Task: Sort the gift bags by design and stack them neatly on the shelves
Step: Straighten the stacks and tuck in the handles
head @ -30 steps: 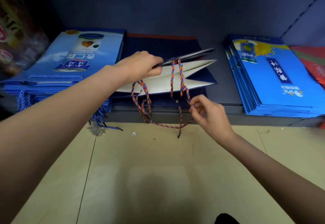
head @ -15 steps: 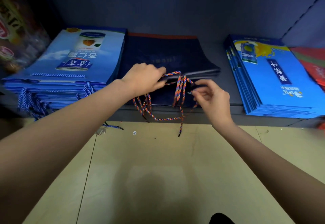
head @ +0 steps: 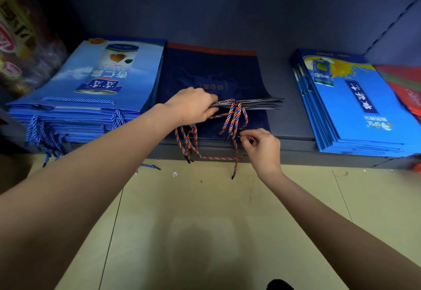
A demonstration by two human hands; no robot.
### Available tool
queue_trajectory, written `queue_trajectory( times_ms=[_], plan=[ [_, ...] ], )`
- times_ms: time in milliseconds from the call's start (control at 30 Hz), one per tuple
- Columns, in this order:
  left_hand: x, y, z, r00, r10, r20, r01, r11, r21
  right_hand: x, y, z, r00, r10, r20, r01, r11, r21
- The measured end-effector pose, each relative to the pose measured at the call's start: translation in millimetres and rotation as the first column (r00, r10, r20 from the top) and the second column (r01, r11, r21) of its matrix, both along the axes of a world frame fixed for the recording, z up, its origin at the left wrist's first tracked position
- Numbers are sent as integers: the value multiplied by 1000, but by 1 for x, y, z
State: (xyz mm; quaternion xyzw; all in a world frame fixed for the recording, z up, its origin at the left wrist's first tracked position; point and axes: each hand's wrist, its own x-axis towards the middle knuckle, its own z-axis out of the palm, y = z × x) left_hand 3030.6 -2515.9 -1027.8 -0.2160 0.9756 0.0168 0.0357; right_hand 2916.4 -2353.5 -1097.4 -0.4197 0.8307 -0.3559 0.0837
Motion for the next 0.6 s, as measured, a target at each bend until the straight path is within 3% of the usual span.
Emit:
queue_trajectory(
  times_ms=[333,600],
  plan=[
    [1,-1,-2,1000,-13,0,13,999,-35,-1,-9,-3,976,77,-202,-73,997,25],
    [1,-5,-2,1000,-20,-21,19,999,-25,-1,-10,-5,854,139,-501,-122,990,66]
  ],
)
